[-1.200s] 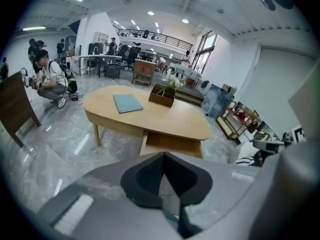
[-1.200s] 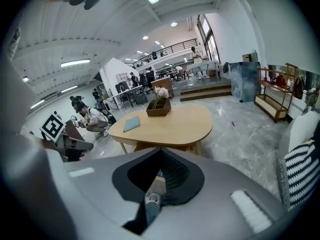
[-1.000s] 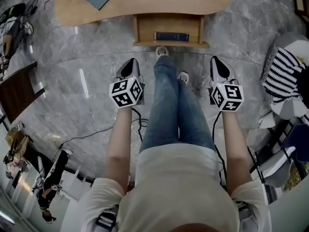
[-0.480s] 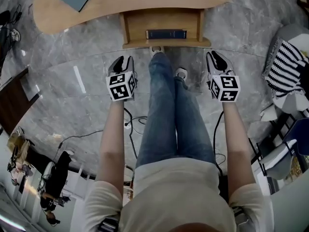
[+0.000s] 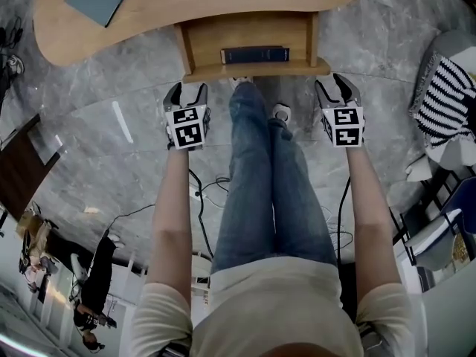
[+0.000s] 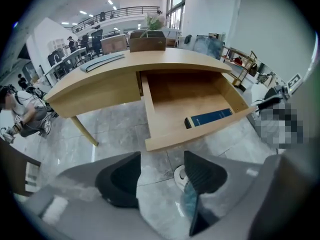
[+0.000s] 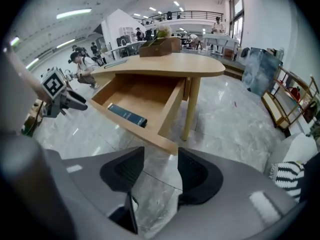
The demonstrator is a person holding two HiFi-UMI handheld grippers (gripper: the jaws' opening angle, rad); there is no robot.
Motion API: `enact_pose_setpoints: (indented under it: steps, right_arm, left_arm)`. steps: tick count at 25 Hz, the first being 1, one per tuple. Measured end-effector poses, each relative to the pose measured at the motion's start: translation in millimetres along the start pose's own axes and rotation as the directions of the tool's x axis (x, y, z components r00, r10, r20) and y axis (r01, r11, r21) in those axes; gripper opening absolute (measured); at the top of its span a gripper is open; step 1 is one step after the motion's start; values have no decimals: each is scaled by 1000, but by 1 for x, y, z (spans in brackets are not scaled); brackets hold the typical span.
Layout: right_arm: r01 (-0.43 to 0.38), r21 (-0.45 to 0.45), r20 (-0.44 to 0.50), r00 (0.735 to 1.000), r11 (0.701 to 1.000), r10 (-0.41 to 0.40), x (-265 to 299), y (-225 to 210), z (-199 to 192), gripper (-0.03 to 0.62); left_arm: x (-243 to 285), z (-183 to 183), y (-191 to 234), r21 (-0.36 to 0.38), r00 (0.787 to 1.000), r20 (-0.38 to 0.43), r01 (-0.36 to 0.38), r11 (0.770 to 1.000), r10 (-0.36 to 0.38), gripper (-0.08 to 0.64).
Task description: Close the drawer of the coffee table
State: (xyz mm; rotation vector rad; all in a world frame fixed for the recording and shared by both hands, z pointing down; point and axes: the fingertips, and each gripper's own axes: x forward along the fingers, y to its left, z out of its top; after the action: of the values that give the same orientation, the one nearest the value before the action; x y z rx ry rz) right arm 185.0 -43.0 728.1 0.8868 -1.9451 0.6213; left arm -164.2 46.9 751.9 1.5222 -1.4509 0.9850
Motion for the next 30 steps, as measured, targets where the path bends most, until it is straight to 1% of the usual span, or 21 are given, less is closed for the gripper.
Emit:
enact_pose_setpoints:
  steps: [4,7,11,17,20,26,30]
  right_arm:
    - [6,-47,-46,999,999,-9,22,-6,-8,229]
    - [2,-44,-59,998,999,-4,36,-10,-7,230]
    - [-9,-35,-74,997,999,7,52,-10,-6,230]
    - [-42,-50,-102,994,998,36,64,-9,-6,235]
    - [-36,-38,-108,994,999,32,64,-9,-6,233]
    - [-34,-3,-152,988,999,34,61,-10,-8,233]
    - [-41,2,-150,988,999,41,56,-9,-3,232]
  left_arm:
    - [18,4,-1,49,1000,4,-3,999,3,275]
    - [28,10,-2,58,1000,17,2,998,-3,275]
    - [40,11,-1,71,1000,12,12,997,-13,276]
    - [54,7,1,124,999,-13,32,992,-31,276]
    - [55,8,1,128,999,-15,40,991,-38,276]
    - [52,7,0,116,997,-55,53,992,-46,275]
    - [46,11,0,113,997,-57,55,992,-49,276]
